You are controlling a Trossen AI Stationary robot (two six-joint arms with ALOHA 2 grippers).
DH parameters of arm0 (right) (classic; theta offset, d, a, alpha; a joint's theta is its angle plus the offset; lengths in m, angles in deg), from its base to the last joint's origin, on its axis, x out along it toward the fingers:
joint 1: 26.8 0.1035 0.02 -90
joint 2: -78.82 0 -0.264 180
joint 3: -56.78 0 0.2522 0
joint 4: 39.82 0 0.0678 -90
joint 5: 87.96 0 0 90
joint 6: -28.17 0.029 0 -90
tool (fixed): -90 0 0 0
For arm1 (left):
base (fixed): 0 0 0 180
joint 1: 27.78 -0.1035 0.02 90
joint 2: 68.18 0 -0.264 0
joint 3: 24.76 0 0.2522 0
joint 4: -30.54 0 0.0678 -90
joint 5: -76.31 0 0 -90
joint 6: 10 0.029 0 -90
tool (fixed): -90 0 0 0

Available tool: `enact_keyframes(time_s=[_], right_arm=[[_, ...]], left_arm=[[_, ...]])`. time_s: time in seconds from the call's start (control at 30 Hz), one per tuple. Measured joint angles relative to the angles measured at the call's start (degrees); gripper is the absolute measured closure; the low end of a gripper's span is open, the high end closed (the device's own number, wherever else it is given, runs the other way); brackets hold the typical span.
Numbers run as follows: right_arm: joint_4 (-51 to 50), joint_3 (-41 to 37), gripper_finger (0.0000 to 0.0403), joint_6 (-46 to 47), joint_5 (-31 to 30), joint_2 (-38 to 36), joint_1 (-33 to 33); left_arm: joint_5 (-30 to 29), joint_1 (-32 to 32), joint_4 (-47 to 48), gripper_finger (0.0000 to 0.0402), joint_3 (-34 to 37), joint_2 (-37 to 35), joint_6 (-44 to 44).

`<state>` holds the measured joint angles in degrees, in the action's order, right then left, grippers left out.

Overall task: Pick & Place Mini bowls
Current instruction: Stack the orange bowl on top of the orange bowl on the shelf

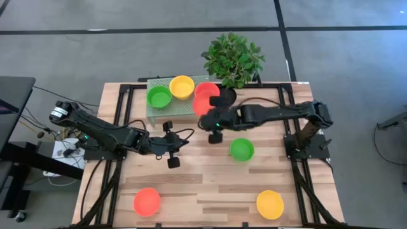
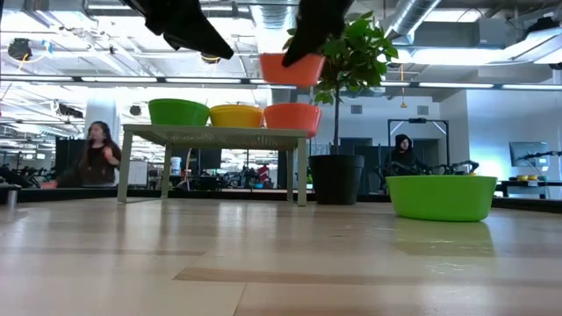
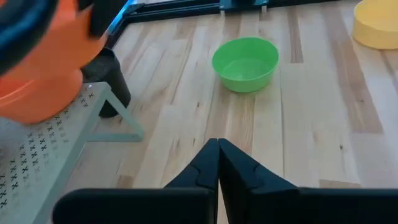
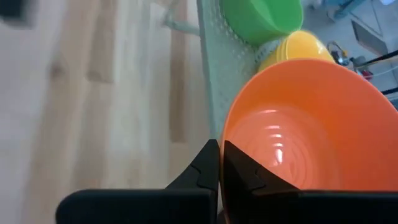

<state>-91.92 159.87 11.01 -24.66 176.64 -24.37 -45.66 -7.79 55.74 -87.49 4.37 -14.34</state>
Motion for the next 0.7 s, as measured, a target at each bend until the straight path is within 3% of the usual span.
enact_keyframes(time_s=[0.2,0.47,0.7], right_arm=[[2.3,0.6,0.0402,-5.1,-0.2,2.0,-4.7],[4.6,0.7,0.0402,-1.9,0.0,1.4,-9.4],[4.7,0.6,0.0401,1.1,7.5,1.9,-13.2]], left_arm=[[-0.1,0.0,0.0,0.0393,0.0,0.0,0.0],[-0.2,0.0,0.0,0.0395,0.0,0.0,0.0],[-0.2,0.0,0.0,0.0396,0.0,0.0,-0.6]])
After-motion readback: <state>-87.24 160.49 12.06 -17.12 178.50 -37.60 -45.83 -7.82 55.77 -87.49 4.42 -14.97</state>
